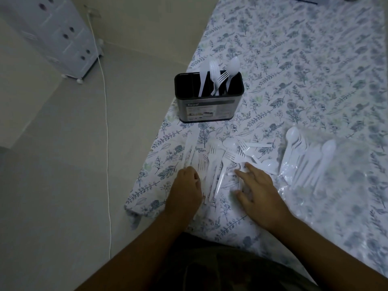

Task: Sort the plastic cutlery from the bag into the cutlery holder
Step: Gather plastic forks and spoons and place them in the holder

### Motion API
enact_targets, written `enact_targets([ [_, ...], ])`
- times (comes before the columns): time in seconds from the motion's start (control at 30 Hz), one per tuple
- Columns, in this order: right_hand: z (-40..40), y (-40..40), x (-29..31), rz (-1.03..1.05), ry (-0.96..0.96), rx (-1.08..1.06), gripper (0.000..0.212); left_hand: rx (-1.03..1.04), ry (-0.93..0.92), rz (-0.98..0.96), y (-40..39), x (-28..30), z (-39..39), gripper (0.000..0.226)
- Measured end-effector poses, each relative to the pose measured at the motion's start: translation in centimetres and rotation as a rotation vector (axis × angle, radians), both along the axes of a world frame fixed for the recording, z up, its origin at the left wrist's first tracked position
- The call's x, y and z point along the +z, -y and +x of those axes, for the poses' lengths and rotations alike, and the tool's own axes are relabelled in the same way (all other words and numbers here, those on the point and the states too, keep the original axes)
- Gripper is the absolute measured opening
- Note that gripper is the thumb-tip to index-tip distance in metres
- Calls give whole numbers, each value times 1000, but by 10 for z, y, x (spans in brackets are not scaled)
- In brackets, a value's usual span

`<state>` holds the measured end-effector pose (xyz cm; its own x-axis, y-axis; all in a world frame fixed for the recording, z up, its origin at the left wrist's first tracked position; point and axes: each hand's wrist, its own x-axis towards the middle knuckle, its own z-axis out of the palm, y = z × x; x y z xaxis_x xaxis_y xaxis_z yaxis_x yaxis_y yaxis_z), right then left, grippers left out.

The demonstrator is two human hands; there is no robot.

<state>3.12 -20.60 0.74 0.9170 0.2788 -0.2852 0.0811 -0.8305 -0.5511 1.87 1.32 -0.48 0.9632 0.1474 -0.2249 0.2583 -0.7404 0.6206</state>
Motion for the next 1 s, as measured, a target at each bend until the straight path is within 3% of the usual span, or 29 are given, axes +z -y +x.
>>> enact_targets([
  [0.2,-4,-11,0,12,2,73,51,24,-129,-37,12,1,6,31],
  [0.33,-5,-10,0,8,31,87,48,68,-126,-106,16,0,8,35],
  [0.57,-13,-6,-6,27,30,283,44,135,-44,-58,8,-1,-1,3],
  [0.7,-18,-4,-10,47,-12,275,44,155,-81,1,6,-2,-2,1],
  [0.9,-15,1,-10,47,-39,207,46,136,-213,28,6,-3,1,46],
  [1.0,-16,0,-9,63,-37,191,45,198,-220,5,10,0,8,45],
])
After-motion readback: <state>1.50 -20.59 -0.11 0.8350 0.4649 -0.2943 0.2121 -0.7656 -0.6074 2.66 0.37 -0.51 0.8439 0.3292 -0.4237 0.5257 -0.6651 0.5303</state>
